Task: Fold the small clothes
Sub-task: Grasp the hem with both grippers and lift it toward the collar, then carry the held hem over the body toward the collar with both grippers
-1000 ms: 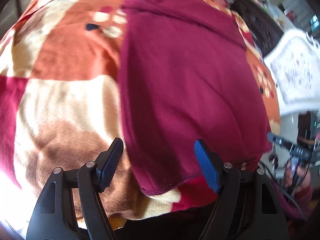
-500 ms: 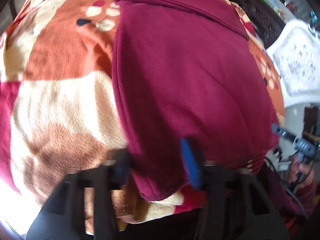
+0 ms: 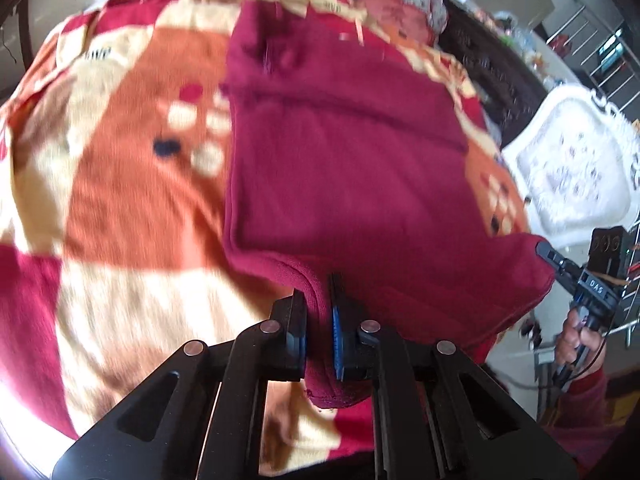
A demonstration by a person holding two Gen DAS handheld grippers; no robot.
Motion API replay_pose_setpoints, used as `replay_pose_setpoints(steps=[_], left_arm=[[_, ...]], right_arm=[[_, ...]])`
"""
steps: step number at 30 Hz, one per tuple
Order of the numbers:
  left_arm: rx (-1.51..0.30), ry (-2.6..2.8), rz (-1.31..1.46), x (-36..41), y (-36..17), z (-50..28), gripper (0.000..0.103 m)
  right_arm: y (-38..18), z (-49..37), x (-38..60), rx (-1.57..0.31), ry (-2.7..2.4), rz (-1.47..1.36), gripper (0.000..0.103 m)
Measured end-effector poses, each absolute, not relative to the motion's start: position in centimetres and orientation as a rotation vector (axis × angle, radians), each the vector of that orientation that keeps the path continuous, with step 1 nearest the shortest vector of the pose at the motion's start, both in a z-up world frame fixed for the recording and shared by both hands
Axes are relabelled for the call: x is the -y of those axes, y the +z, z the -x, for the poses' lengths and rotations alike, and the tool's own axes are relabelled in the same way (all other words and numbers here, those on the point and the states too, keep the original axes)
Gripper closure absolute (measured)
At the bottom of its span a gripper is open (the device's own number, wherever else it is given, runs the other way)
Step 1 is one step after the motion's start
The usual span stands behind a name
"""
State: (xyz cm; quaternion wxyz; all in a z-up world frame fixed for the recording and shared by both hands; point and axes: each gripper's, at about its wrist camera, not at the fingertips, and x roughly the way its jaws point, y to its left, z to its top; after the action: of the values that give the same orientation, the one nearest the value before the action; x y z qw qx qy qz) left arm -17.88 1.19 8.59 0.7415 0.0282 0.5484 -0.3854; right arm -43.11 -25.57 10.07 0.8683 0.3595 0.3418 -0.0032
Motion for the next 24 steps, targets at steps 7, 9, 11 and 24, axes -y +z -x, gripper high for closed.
replay_pose_setpoints(steps=[7,9,11,24], left_arm=[[-1.107,-0.839,-0.021,0.8,11.0,15.1,0.095],[-1.088,-0.834,-0.014,1.5,11.3,14.2,0.095],[-1.073,-0.825,-0.012,2.1,11.6,13.0,0.095],[-1.026,-0.747,-0.052,5.4,11.9,7.9,0.095]], right_arm=[[12.2,39.6,27.8,-0.628,-0.025,-0.736,0.093],[12.7,38.5,28.1,-0.608,-0.027,-0.731,0.093],[13.1,37.4,28.6,-0.599,-0.022,-0.726,0.093],[14.1,30.7,32.7,-0.596,-0.076,-0.677,0.093]])
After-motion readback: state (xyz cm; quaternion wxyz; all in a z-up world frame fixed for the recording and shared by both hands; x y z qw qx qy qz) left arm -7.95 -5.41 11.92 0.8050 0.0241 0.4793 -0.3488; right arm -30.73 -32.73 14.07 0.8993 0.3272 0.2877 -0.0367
